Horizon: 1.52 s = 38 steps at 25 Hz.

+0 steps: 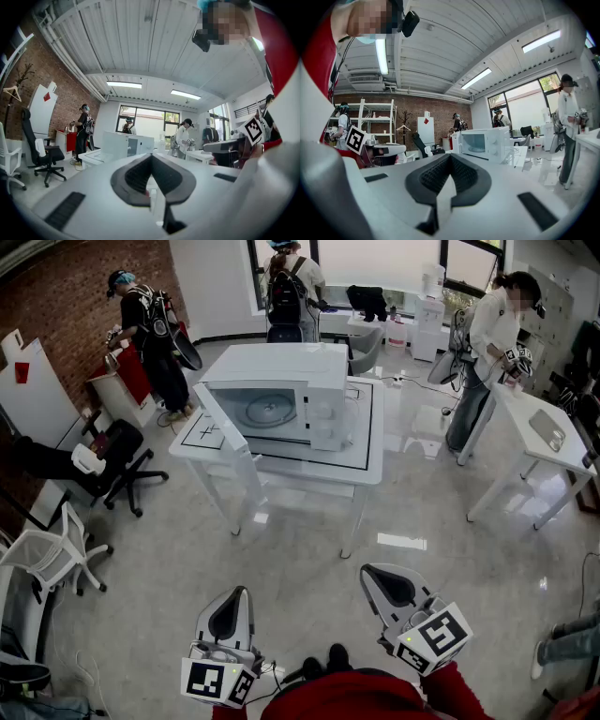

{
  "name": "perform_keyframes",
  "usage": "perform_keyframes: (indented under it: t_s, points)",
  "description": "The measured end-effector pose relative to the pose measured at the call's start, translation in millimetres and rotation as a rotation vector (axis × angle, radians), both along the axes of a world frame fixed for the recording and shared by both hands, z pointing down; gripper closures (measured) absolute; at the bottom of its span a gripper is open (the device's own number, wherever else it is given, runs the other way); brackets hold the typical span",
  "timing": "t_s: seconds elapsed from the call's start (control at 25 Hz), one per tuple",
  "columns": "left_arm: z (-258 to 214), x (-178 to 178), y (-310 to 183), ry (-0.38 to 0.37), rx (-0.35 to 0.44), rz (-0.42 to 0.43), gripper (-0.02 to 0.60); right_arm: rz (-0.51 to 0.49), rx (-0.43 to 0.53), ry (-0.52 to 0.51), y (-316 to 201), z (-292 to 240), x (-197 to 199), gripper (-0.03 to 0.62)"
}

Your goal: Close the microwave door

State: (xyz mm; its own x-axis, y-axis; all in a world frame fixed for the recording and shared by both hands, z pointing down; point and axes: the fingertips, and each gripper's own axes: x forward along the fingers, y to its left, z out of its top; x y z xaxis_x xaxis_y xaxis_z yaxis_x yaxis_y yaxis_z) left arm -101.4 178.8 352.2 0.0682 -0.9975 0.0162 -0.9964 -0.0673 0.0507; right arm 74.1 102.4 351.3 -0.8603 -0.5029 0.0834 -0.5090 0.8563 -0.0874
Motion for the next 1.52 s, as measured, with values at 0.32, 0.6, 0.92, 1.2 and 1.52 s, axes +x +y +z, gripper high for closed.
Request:
perform_keyframes:
  t_s: [0.32,0.6,0.92,1.2,1.52]
  points:
    - [0,-5,-6,-0.001,-0.009,0.005,0.571,-0.006,-0.004,0.004,-3,2,-5,0.582]
    - [4,-2,-12,0.003,-0.02,0.015,0.571,-0.021,-0.012,-0.016,-5,2,-5,0.582]
    - [14,3,-17,0.011,-0.045,0.012,0.571,-0.011,-0.045,0.001,-11,12,3,0.581]
    - [20,9,-21,0.015,-0.065,0.011,0.571,0.0,-0.062,-0.003,-17,14,10,0.582]
    - [21,16,-31,0.003,-0.074,0.011,0.571,0.001,-0.068,-0.014,-26,14,17,0.582]
